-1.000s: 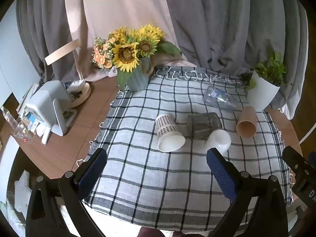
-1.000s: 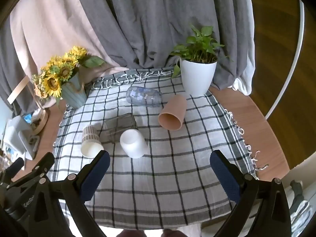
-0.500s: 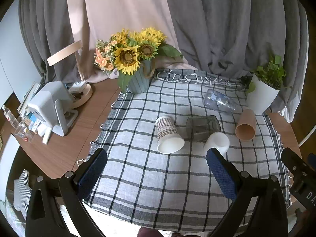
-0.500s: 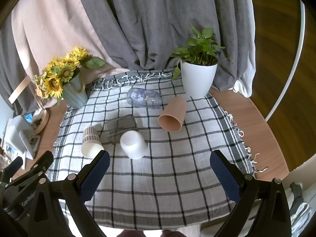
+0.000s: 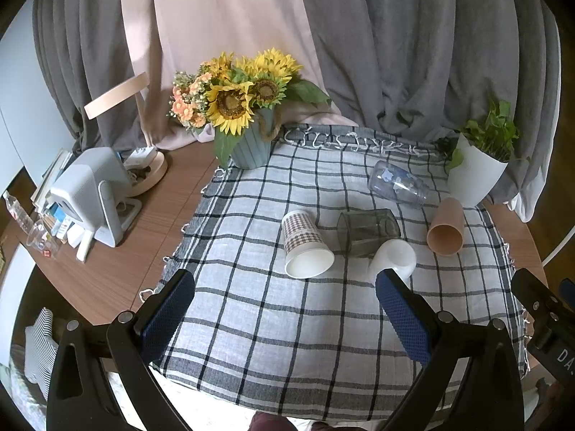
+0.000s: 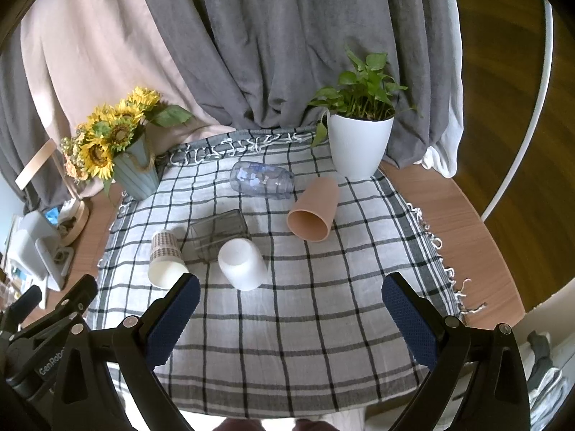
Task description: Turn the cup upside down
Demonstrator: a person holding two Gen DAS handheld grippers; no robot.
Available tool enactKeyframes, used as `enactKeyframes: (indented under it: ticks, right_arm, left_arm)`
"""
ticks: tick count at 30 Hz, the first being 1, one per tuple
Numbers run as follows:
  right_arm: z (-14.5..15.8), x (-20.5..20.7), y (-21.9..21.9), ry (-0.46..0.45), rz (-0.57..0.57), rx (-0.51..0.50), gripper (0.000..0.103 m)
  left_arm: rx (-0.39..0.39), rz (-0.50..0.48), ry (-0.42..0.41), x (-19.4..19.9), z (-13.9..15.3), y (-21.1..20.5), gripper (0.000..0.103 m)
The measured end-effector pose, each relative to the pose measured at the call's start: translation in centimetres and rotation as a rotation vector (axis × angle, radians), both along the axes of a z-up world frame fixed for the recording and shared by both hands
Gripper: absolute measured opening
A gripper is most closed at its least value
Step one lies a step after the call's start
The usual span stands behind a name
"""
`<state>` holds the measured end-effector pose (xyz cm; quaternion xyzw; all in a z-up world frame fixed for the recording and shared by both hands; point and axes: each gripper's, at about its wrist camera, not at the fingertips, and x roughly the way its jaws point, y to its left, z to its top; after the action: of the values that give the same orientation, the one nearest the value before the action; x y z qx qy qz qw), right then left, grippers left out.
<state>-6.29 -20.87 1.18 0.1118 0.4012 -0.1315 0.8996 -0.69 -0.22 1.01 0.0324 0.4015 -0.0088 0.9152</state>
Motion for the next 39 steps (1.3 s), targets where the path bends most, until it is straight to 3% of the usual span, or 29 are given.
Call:
enactKeyframes:
  ticks: [39]
  right_arm:
    - [-0.01, 0.41, -0.19, 0.007, -0.002, -0.006, 0.102]
  left_arm:
    - [-0.004, -0.002, 0.02, 0.19, -0.27, 0.09, 0.103]
